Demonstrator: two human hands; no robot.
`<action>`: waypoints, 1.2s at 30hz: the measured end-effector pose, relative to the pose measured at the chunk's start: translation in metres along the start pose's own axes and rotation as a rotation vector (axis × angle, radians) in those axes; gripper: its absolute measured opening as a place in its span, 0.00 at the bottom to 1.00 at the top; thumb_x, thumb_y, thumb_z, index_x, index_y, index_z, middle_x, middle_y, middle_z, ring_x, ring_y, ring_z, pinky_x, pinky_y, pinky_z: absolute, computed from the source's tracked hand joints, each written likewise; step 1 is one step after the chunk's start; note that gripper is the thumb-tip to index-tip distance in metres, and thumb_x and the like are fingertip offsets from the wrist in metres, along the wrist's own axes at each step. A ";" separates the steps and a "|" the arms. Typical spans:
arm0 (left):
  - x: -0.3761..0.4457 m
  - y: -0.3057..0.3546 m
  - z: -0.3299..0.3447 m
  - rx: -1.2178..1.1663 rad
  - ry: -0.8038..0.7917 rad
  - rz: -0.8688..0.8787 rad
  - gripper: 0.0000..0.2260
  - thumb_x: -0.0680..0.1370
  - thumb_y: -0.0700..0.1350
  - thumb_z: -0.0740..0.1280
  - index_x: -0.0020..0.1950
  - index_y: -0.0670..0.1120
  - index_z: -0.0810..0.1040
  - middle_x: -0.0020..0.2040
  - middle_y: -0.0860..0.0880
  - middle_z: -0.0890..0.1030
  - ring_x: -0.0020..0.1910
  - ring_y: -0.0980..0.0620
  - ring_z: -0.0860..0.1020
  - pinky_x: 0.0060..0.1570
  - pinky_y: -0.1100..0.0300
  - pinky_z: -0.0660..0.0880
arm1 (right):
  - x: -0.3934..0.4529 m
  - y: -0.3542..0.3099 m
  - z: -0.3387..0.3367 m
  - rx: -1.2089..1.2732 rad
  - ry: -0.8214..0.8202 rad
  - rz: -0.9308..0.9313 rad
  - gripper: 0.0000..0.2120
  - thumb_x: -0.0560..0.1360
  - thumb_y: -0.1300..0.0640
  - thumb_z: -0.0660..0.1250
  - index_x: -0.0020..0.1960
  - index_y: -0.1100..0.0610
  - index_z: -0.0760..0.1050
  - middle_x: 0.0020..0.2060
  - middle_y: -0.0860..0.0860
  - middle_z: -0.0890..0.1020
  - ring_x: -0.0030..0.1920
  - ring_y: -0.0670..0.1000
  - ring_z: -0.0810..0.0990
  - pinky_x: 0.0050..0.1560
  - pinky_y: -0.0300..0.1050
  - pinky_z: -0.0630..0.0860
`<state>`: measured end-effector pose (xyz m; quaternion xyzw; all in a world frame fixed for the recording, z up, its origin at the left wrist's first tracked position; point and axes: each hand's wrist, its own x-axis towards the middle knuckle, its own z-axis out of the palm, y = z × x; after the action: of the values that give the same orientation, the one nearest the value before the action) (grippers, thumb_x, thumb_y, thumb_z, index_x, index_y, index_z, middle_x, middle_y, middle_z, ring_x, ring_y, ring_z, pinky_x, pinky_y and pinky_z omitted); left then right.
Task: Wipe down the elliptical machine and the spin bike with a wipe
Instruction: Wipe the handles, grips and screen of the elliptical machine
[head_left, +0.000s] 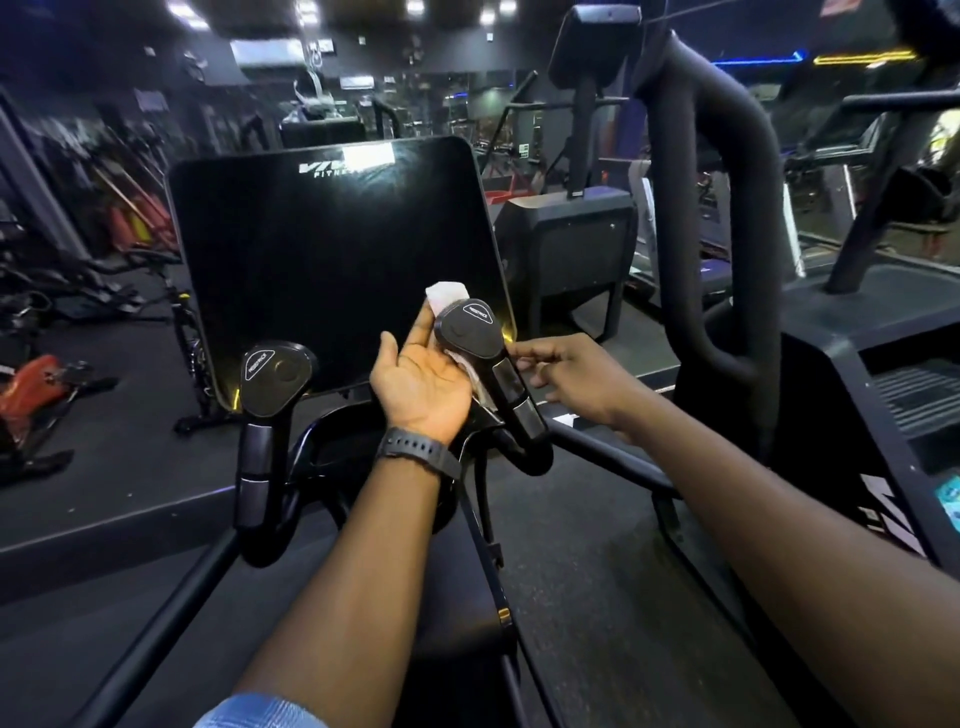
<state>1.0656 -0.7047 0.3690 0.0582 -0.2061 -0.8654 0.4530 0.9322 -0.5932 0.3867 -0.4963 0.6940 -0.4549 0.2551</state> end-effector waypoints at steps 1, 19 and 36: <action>0.001 0.002 0.002 0.038 -0.018 0.026 0.27 0.82 0.59 0.47 0.64 0.42 0.75 0.64 0.40 0.77 0.64 0.41 0.75 0.67 0.44 0.67 | 0.000 0.001 0.000 -0.001 0.003 -0.003 0.24 0.77 0.72 0.56 0.64 0.53 0.79 0.46 0.41 0.80 0.43 0.39 0.76 0.52 0.40 0.73; -0.016 0.039 0.014 2.533 -0.981 1.045 0.20 0.80 0.43 0.54 0.71 0.44 0.71 0.70 0.47 0.73 0.71 0.50 0.69 0.70 0.49 0.65 | -0.006 0.011 0.003 0.073 0.040 -0.049 0.26 0.75 0.71 0.58 0.63 0.48 0.81 0.55 0.44 0.84 0.56 0.42 0.80 0.60 0.39 0.76; 0.003 0.008 0.025 2.991 -0.772 1.077 0.22 0.82 0.52 0.50 0.65 0.39 0.74 0.63 0.41 0.76 0.70 0.39 0.66 0.73 0.40 0.51 | -0.015 0.019 0.010 0.146 0.105 -0.005 0.25 0.75 0.73 0.55 0.60 0.53 0.81 0.51 0.47 0.84 0.42 0.44 0.81 0.48 0.44 0.79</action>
<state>1.0626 -0.7039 0.3950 -0.1381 0.9020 -0.3793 -0.1533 0.9370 -0.5812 0.3640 -0.4535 0.6702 -0.5304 0.2526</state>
